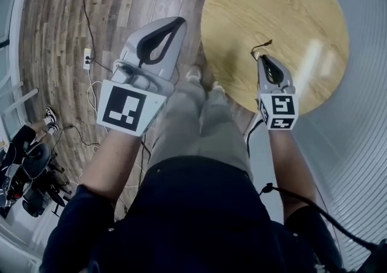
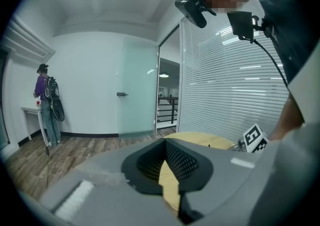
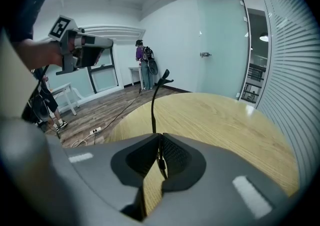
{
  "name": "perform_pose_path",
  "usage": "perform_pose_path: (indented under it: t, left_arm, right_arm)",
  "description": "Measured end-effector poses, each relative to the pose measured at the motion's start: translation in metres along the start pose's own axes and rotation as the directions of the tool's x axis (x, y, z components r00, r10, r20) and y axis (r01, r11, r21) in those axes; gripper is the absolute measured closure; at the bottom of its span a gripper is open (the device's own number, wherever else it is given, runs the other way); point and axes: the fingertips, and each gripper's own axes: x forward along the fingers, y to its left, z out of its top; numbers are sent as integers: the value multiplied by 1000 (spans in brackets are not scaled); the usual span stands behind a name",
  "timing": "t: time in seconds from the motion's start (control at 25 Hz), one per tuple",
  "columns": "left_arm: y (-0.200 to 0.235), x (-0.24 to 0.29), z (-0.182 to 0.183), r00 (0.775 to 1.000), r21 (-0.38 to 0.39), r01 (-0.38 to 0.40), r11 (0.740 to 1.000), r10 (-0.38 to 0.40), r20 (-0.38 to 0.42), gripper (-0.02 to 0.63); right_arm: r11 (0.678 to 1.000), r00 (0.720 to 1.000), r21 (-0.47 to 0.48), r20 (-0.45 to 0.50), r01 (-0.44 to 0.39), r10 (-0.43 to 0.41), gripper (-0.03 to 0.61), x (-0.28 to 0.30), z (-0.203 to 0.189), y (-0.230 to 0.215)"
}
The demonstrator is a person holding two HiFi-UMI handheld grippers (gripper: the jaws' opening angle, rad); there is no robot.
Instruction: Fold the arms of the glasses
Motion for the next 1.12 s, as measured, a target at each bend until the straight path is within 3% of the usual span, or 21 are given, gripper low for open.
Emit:
perform_pose_path:
  t: [0.28,1.12]
  left_arm:
    - [17,-4,12,1000,-20,9,1000,-8,9,611]
    - [22,-8,1,999,-34,-29,999,30,20,611]
  right_arm:
    - [1000,999,-25,-33,17,-18,549,5,14,6]
    - [996,988,-91,-153,-1,-13,546,24,-13,10]
